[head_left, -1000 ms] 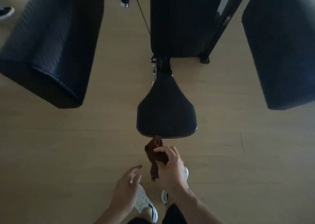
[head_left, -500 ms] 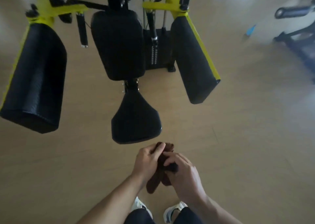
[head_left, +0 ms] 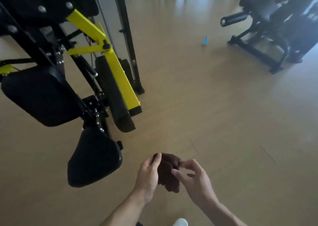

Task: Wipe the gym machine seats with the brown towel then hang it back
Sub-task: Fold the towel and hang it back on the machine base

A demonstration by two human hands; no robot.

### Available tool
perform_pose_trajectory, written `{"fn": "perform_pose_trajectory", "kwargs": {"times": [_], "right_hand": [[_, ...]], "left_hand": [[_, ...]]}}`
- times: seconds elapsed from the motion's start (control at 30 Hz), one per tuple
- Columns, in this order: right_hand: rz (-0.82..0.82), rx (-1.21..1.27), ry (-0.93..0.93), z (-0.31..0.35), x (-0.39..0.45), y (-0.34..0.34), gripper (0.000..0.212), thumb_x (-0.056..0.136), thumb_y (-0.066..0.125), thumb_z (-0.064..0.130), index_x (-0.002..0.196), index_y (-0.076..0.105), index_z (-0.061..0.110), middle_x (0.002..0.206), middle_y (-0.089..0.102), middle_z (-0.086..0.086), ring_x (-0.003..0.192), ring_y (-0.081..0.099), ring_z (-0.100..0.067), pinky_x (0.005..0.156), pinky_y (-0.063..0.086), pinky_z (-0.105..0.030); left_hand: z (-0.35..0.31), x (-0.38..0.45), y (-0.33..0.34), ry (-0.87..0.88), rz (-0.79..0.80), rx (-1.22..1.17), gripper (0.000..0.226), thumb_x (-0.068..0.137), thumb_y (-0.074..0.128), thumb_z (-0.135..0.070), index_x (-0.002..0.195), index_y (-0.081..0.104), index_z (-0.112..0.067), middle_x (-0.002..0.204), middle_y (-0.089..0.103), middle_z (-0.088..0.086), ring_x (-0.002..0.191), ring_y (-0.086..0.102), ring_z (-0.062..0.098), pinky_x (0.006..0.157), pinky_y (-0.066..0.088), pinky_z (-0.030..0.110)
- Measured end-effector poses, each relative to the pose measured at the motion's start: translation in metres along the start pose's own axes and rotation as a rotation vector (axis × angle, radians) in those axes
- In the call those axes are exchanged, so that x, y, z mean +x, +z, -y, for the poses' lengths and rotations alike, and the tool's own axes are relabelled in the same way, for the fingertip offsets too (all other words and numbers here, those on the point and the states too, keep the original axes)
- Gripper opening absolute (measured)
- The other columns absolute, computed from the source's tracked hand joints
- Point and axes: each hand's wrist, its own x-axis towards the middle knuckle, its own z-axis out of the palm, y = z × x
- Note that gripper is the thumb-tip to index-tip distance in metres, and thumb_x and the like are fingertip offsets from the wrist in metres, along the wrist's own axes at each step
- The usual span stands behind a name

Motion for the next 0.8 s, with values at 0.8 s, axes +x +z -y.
{"fn": "perform_pose_trajectory", "kwargs": {"times": [0.8], "right_hand": [[-0.174, -0.113, 0.159, 0.055, 0.255, -0.228, 0.030, 0.078, 0.082, 0.014, 0.096, 0.077, 0.038, 0.082, 0.075, 0.022, 0.079, 0.068, 0.008, 0.070, 0.049, -0.010]], "left_hand": [[-0.140, 0.252, 0.289, -0.208, -0.009, -0.171, 0.035, 0.089, 0.061, -0.002, 0.068, 0.039, -0.020, 0.075, 0.056, 0.013, 0.069, 0.056, 0.024, 0.055, 0.047, 0.028]]}}
